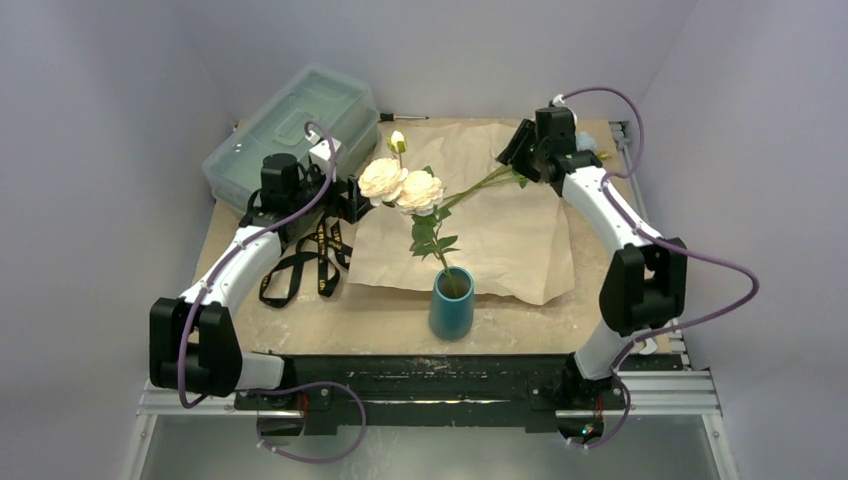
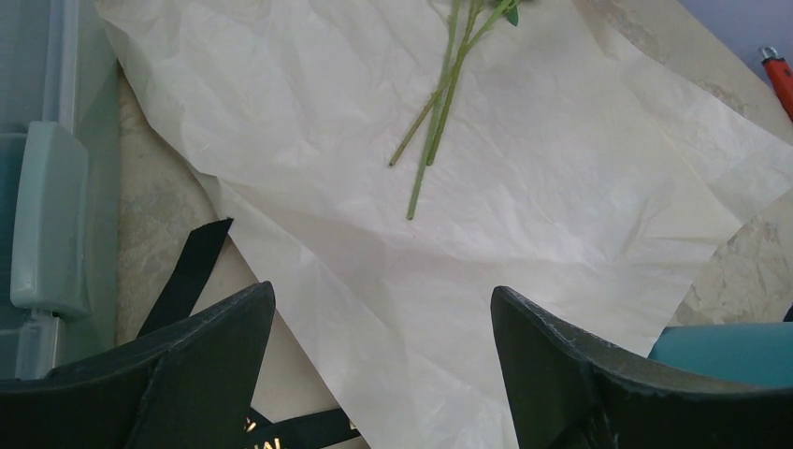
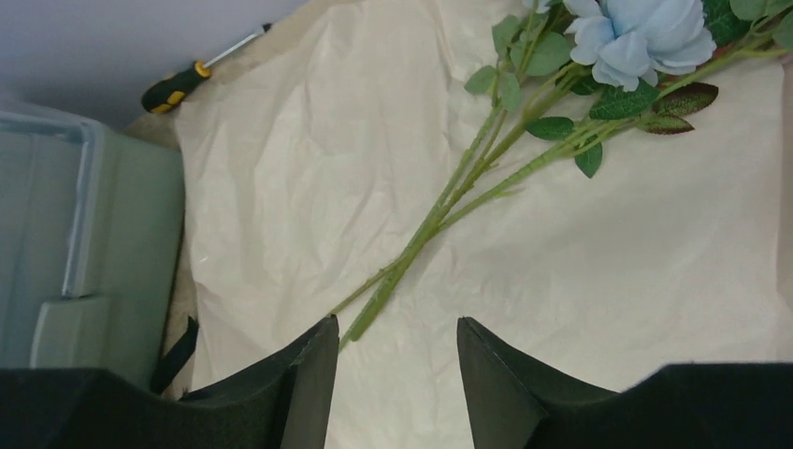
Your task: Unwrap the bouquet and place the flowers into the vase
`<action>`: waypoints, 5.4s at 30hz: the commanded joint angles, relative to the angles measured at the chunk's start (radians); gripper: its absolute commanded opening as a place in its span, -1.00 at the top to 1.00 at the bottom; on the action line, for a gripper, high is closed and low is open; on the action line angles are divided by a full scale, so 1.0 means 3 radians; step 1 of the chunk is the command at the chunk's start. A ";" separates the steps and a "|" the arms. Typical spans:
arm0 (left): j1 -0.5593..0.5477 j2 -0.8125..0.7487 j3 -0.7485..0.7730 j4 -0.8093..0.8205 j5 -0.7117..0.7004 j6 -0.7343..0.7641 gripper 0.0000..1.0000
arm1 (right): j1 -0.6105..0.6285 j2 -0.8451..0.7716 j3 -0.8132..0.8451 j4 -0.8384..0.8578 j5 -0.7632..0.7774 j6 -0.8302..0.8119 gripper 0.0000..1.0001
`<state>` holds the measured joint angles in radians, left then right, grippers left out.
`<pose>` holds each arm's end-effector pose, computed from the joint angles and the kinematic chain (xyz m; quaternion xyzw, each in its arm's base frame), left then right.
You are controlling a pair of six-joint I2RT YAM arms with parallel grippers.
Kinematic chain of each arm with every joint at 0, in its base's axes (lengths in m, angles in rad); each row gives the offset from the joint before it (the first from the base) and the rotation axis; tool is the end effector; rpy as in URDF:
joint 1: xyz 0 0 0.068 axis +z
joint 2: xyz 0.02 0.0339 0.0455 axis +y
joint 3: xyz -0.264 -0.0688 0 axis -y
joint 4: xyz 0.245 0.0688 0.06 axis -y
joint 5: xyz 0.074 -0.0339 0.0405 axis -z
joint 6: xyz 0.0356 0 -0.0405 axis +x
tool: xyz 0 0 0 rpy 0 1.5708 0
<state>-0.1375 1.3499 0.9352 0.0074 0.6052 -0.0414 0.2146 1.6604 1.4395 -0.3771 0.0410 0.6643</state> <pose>0.2997 -0.0619 0.2864 0.2019 0.7888 -0.2948 0.5002 0.3778 0.0809 0.3196 0.2064 0.8595 0.1824 0.4306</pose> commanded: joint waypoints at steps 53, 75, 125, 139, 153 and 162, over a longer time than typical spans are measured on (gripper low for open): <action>0.0136 0.0335 0.0341 -0.0094 -0.0029 0.0253 -0.72 | -0.0219 0.1569 0.1044 0.0332 0.0294 0.0196 1.00; 0.0136 0.0273 0.0260 0.0033 -0.0028 0.0164 -0.72 | -0.0245 0.0434 0.0038 0.0889 -0.0122 0.0060 1.00; 0.0133 0.0307 0.0375 -0.0544 -0.0074 0.0354 -0.86 | 0.0085 -0.2550 -0.0978 0.2816 -0.2848 0.0108 1.00; 0.0134 0.0276 0.0390 -0.0735 -0.0090 0.0456 -0.88 | 0.0904 -0.2383 -0.1395 0.3306 -0.2683 -0.0101 1.00; 0.0131 0.0272 0.0372 -0.0798 -0.0069 0.0581 -0.89 | 0.1212 -0.2394 -0.2192 0.3496 -0.2505 -0.0897 1.00; 0.0136 0.0307 0.0365 -0.0782 -0.0077 0.0619 -0.89 | 0.1250 -0.2481 -0.2666 0.3472 -0.2615 -0.1384 1.00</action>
<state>-0.1047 1.4422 1.0119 -0.2356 0.5720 0.1200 0.5789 0.9405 0.6788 0.6197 -0.7322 0.3573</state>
